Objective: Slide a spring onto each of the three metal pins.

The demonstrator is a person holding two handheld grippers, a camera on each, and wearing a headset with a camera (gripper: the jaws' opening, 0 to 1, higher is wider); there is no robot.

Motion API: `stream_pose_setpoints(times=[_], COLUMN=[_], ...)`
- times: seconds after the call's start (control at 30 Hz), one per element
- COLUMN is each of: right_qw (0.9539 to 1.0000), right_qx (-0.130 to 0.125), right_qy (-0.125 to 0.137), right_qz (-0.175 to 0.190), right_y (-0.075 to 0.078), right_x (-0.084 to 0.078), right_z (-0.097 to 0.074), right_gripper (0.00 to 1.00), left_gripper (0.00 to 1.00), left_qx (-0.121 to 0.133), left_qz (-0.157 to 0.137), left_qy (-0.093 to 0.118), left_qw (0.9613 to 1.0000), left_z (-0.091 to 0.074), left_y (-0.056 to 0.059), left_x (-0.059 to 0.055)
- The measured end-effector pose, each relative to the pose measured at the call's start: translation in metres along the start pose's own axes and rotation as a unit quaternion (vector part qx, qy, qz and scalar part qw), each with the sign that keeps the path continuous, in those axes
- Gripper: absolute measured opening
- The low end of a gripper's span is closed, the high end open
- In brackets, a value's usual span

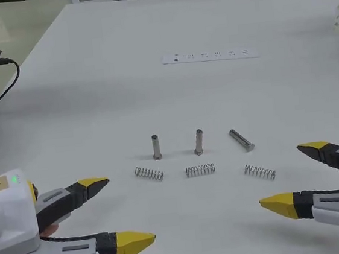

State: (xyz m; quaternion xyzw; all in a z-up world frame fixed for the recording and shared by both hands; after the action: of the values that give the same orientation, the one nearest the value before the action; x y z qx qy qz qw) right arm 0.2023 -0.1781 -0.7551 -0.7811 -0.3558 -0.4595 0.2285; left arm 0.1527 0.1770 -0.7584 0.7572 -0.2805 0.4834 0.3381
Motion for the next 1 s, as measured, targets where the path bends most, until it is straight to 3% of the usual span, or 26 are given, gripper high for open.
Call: stream_pose_setpoints(times=[1.0], right_qw=[1.0000], right_qx=[0.000], right_qy=[-0.002], right_qz=[0.006], right_y=[-0.0011], right_x=[-0.0027], right_z=[0.0005], right_gripper=[0.83], left_gripper=[0.81], left_qx=[0.003], left_qz=[-0.001], left_qy=[0.004], left_qw=[1.0000], left_z=[-0.0006], left_y=[0.0003], left_x=[0.0006])
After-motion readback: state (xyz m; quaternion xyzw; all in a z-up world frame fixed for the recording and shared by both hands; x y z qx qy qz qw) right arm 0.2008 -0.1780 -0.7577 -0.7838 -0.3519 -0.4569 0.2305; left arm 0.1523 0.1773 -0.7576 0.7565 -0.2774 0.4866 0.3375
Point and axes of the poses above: the centre of the closed fingertips' face, and the gripper's own axes: z roughly forward along the fingers, y roughly to its right, x roughly out of its top, the point moved 10 cm from there along -z, roughly backward along the fingers, and after that the axes turned 1 degree about y, right-handed, at the moved point
